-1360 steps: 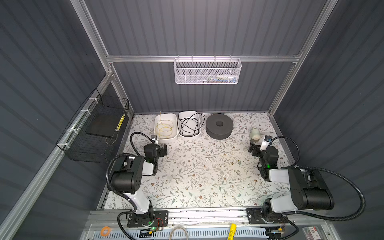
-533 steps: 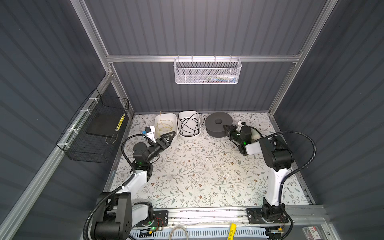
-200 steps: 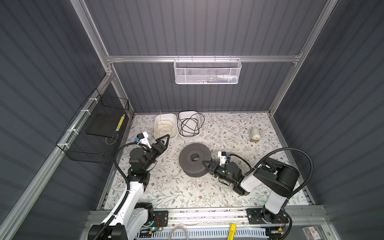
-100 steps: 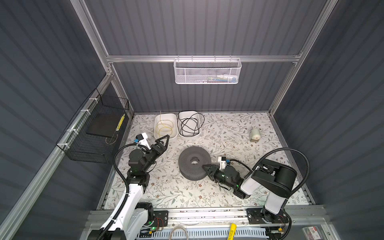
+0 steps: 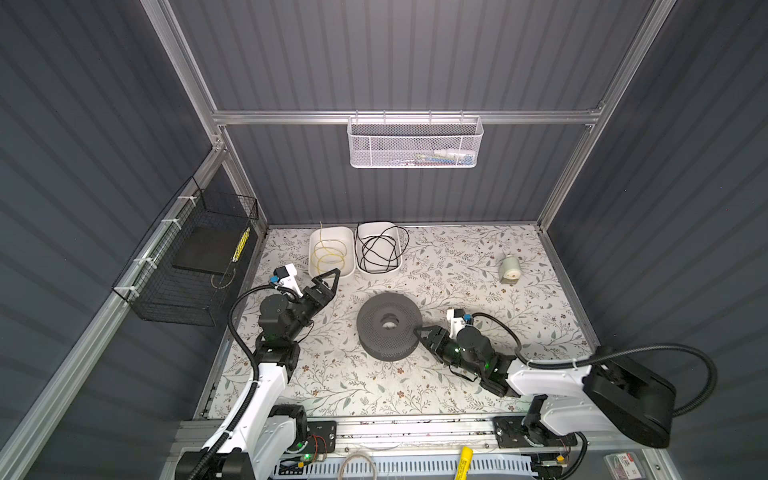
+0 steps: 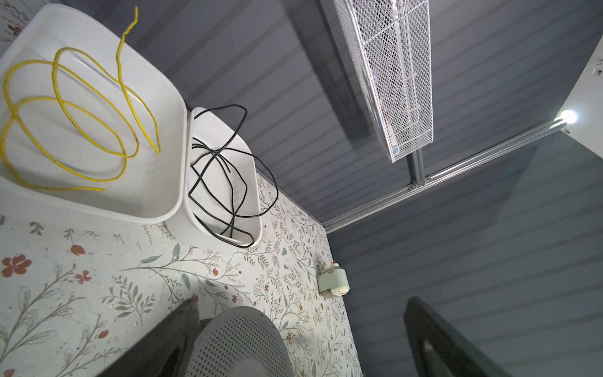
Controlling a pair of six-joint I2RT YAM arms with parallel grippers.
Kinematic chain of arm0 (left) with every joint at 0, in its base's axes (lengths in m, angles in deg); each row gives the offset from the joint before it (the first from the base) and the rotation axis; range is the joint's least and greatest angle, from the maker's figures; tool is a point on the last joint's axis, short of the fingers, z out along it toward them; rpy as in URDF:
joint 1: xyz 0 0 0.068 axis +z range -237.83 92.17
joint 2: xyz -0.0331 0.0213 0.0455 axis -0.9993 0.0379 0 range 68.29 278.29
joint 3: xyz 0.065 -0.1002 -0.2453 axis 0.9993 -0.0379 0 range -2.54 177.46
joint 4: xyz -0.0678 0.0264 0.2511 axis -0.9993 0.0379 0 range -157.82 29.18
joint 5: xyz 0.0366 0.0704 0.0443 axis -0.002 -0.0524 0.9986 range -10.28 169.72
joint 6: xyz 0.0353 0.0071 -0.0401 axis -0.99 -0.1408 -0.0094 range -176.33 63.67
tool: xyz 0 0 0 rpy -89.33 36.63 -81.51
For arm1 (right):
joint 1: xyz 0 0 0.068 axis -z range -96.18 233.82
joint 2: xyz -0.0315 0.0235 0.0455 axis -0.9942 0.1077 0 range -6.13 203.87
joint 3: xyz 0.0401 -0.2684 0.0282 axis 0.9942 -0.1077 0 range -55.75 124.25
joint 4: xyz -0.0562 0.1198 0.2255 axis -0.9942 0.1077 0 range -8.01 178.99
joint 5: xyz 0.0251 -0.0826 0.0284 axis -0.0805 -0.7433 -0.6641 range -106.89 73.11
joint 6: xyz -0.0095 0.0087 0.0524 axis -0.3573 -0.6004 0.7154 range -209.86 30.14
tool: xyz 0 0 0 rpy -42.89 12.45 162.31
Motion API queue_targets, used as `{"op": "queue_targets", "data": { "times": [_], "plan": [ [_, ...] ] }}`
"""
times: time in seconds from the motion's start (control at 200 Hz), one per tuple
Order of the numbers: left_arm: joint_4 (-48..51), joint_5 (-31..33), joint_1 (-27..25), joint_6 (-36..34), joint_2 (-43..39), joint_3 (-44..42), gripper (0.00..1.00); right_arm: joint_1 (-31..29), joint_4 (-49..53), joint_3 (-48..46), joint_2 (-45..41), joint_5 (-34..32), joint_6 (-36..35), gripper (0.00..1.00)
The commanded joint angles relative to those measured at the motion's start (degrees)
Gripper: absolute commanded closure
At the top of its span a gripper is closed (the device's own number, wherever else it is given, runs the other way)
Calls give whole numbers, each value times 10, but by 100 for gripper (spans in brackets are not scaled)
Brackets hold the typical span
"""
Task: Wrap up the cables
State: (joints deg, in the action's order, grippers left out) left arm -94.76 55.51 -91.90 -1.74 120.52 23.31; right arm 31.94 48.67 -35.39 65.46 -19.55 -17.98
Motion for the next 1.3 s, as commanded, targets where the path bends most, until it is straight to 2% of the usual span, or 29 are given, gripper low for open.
{"op": "queue_targets", "data": {
  "times": [0.0, 0.07, 0.155, 0.22, 0.285, 0.395, 0.47, 0.66, 0.815, 0.93, 1.166, 1.211, 1.296],
  "plan": [
    [65, -10, 0, -39, 6, 37, 1, 13, 261, 59, -65, -56, -137, 37],
    [129, -2, -1, -67, 13, 59, 2, 46, 326, 96, -92, -56, -209, 37],
    [194, 7, -1, -97, 22, 81, 5, 110, 379, 164, -78, 1, -300, 40],
    [230, 16, -1, -113, 24, 93, 7, 145, 409, 234, -15, 48, -374, 45],
    [264, 24, 0, -131, 25, 103, 8, 161, 465, 331, 45, 49, -445, 48],
    [302, 36, -1, -155, 20, 115, 8, 172, 495, 467, 158, 58, -497, 49],
    [313, 38, -1, -163, 17, 114, 8, 174, 498, 550, 231, 57, -525, 47],
    [328, 37, -1, -174, 26, 117, 7, 215, 547, 755, 410, 49, -510, 40],
    [312, 21, -1, -166, 49, 120, 7, 247, 553, 862, 515, 125, -487, 41],
    [299, 12, -1, -161, 67, 126, 8, 261, 531, 896, 554, 174, -474, 46],
    [287, -4, -1, -156, 94, 138, 8, 278, 530, 967, 621, 213, -440, 53],
    [287, -4, -1, -156, 95, 139, 8, 277, 526, 975, 631, 243, -435, 56],
    [289, -4, -1, -156, 91, 141, 8, 278, 534, 1000, 654, 245, -426, 61]
  ]
}}
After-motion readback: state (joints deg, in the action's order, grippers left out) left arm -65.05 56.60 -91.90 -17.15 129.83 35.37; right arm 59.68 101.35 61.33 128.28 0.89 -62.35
